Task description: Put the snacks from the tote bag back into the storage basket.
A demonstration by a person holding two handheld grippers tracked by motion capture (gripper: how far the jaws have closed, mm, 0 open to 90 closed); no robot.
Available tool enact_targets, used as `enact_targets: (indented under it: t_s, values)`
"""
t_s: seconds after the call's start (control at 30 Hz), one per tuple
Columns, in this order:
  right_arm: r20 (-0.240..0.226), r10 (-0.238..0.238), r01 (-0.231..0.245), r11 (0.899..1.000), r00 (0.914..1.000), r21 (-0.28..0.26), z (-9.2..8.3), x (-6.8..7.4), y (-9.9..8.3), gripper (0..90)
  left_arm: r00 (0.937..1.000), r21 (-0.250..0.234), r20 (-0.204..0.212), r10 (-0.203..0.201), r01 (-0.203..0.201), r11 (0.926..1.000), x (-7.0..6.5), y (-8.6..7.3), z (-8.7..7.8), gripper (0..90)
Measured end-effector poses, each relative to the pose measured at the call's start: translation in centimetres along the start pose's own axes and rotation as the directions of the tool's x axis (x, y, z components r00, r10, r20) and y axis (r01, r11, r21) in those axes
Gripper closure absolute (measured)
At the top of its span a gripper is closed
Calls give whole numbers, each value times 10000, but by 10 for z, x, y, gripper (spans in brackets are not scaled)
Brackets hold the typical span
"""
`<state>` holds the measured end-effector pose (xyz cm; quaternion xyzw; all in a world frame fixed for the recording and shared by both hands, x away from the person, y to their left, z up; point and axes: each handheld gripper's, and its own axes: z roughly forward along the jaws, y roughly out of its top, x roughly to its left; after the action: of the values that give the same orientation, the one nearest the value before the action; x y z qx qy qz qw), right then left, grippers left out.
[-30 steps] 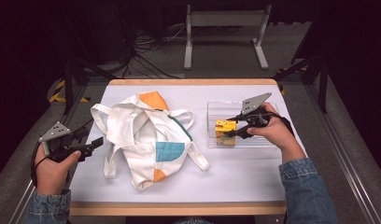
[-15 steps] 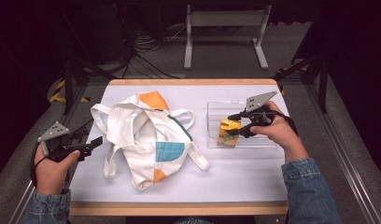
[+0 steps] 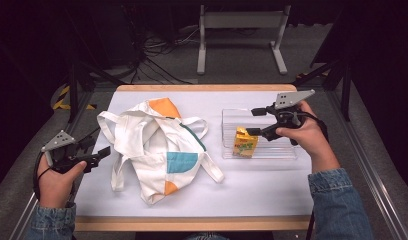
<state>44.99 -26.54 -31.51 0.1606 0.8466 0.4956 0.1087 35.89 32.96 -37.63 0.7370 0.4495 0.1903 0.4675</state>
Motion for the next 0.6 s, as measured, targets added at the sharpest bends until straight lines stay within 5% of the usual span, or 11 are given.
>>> enact_targets:
  t_s: [0.2, 0.6]
  values:
    - [735, 613, -575, 9969, 9954, -534, -18, 6, 5, 223, 10000, -8, 60, -9, 9, 10000, 1, 0, -1, 263]
    - [2270, 1019, -887, 9938, 9686, -676, -67, 20, -8, 210, 9999, 137, 144, 69, -71, 9999, -1, -1, -1, 246]
